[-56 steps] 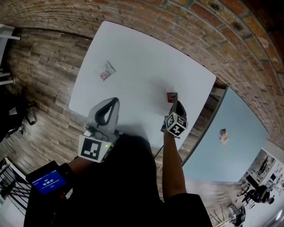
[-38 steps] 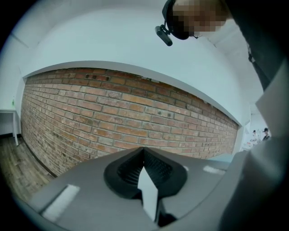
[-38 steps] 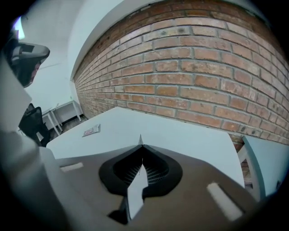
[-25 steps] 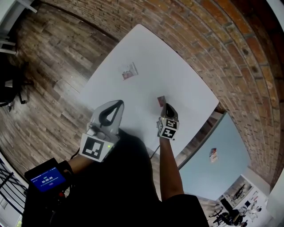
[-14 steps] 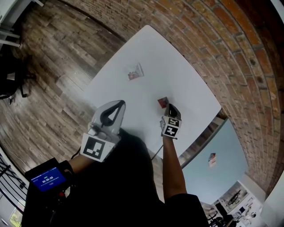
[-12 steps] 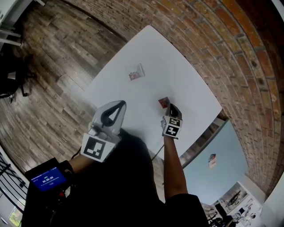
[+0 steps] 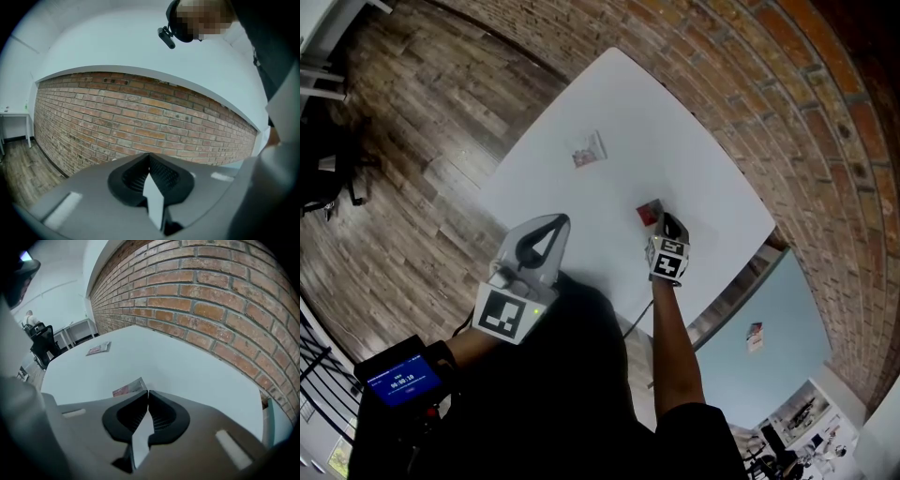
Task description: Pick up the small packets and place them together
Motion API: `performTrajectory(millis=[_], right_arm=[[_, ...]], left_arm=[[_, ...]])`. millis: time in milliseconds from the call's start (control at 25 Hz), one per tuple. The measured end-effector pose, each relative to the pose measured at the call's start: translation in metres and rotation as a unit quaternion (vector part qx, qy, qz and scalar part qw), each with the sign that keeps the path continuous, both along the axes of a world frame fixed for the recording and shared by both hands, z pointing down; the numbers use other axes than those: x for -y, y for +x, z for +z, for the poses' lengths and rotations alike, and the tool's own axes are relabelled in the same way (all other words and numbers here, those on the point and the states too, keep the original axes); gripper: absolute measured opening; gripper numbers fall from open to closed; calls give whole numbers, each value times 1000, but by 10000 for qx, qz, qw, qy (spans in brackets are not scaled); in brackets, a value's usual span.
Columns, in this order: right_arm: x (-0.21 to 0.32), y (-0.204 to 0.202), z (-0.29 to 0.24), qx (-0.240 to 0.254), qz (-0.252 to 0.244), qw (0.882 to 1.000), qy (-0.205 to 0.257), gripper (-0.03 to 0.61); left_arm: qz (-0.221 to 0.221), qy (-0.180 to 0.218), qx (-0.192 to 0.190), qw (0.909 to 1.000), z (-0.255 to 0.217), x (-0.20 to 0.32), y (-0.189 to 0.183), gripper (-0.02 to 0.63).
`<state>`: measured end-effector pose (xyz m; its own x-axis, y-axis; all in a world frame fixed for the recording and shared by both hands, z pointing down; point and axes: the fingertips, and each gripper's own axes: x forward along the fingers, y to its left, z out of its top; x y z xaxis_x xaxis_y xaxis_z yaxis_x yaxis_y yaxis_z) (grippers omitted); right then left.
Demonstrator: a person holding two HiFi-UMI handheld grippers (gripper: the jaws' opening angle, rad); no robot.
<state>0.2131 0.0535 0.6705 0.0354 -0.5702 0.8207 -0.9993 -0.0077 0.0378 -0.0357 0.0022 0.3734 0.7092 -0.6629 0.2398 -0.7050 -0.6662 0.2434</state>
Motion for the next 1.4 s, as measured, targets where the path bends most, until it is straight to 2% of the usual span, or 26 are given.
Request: performTrajectory(millis=[80,160,400,640,880,1040,1400], right_arm=[[2,1,-1,-28,22,10000,65,20],[3,3,-3,-44,71,9999,132,57],[3,-9,-13,52,69,9996,263,89],[-6,-38,7,312,-242,9991,-148,166],[-3,-40,19,312,-270,9985,-351,170],[-2,-41,19,322,-490,9975,-403,167],[-6,-36,26,897,-1175,9863,-727,167]], left_arm=[[-12,-36,15,10000,1,1,0,0],[-36,-48,1,10000,1,2,0,0],[42,-12,-44,10000,0,1,3,0],[58,-63,-17,10000,3,0,5,0],[98,-100,-20,9999,5,-1,7,0],[44,-130,-28,9999,6,1,5,0],[136,-178,-34,9997,9,1,9,0]])
